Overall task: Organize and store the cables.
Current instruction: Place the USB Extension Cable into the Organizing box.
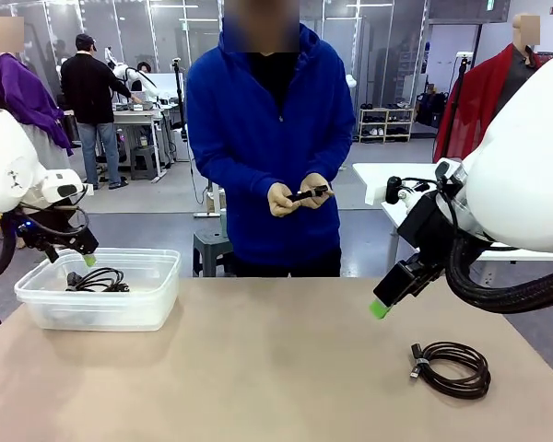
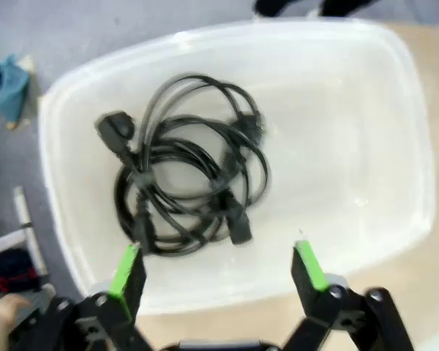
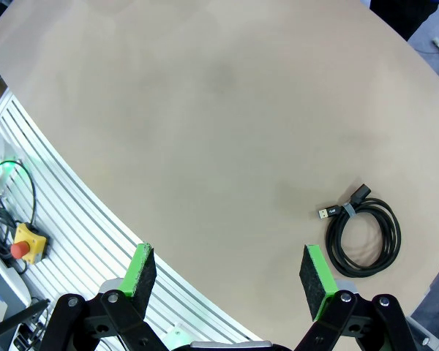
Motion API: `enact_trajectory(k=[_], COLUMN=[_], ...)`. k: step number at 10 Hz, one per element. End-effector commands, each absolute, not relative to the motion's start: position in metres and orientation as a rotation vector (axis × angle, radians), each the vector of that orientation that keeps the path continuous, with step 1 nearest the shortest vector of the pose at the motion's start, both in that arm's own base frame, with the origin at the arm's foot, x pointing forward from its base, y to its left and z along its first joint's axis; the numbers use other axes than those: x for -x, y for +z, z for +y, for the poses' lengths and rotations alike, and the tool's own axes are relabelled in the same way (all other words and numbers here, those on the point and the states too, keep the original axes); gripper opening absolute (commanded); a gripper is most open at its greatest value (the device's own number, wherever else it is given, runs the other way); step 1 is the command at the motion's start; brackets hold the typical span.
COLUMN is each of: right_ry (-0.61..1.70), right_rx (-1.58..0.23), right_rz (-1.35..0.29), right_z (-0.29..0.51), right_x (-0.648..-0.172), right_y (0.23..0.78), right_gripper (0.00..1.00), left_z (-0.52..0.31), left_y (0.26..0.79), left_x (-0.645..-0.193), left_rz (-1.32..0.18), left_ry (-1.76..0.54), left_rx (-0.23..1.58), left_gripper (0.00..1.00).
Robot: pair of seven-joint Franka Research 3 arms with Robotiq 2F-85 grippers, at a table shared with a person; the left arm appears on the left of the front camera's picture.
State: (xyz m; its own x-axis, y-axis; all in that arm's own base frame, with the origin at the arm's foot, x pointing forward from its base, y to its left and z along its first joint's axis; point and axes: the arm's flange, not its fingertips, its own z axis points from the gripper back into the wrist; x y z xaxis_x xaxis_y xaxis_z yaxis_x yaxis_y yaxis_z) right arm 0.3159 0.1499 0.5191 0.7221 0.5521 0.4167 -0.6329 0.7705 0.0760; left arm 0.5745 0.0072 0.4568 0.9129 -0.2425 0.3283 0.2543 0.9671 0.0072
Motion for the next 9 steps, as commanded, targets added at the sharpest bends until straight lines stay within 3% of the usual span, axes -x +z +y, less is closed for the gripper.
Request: enact_trajectory(k=[1, 7, 9], right_ry=[0.657, 0.657, 0.657], right_rx=[-0.22, -0.22, -0.22], right_rz=[-0.391, -0.391, -0.391], right_z=[0.15, 0.15, 0.15], right_x=[-0.317, -0.317, -0.317], right_y=[0.519, 0.519, 0.519], right_gripper=[1.0, 1.0, 1.0], left_z=[0.013, -0.041, -0.051], left_y=[0.469, 0.519, 0.533], left_x=[-0.511, -0.387, -0.342], left_rz=[-0.329, -0.539, -0.548], left_ry=[-0.376, -0.564, -0.608], left_rx=[0.078, 0.037, 0.006], left_gripper=[1.0, 1.0, 1.0])
